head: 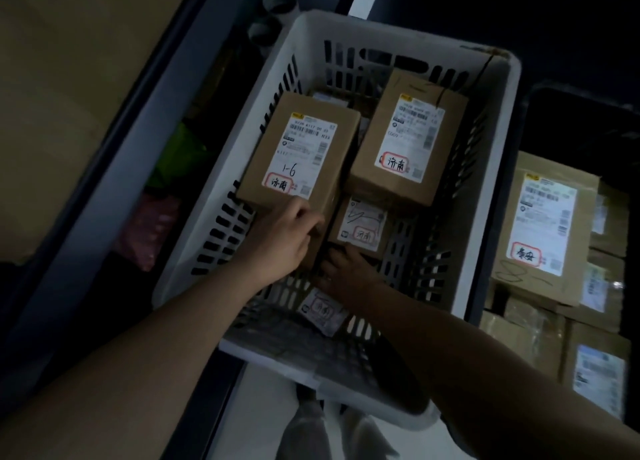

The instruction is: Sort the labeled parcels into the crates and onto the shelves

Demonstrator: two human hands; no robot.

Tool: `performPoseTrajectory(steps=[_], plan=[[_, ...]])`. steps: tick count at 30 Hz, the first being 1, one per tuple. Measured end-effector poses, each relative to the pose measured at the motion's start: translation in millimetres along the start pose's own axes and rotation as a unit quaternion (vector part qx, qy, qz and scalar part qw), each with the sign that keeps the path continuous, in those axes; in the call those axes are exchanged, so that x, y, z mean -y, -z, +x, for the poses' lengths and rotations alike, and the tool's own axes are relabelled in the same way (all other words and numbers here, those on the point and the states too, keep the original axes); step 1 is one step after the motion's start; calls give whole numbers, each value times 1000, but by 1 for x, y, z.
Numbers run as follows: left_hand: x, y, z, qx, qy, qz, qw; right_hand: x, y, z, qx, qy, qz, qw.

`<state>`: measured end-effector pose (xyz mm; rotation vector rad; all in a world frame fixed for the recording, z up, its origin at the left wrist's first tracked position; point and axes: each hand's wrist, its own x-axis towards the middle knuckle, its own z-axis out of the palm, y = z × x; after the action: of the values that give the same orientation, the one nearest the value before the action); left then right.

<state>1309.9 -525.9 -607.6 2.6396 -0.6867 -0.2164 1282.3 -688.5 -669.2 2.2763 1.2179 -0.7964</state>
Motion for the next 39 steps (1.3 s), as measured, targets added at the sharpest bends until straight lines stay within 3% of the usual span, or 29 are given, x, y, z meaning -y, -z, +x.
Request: performPoseTrajectory(steps=[7,9,14,17,18,20,25,29,31,34,39], plan=[[-13,18,-2,42,63,-42,996,-24,48,-33,-7,-14,92,996],[-16,27,-1,75,98,-48,991,-35,54,-39,23,-15,124,992],[-17,30,-3,128,117,-33,984,-39,26,-37,79,-25,173,981],[-18,16,-4,146,138,-36,979,-23,6,-22,87,-75,255,960],[-18,10,-5,162,151,-35,974,-18,2,-17,85,-114,319,937],[-16,-7,-8,218,190,-55,956,-11,-1,-11,74,-217,463,856],[-13,-49,-3,351,290,-148,878,5,-24,1,-16,-438,724,533],[-7,-77,8,417,322,-159,835,8,-41,22,-9,-462,814,352],[-4,-87,12,443,329,-163,818,11,-43,32,13,-441,845,302],[-6,-93,13,454,336,-179,805,20,-46,41,14,-429,860,277],[-24,-75,19,422,337,-210,815,30,-50,26,-41,-435,879,192]])
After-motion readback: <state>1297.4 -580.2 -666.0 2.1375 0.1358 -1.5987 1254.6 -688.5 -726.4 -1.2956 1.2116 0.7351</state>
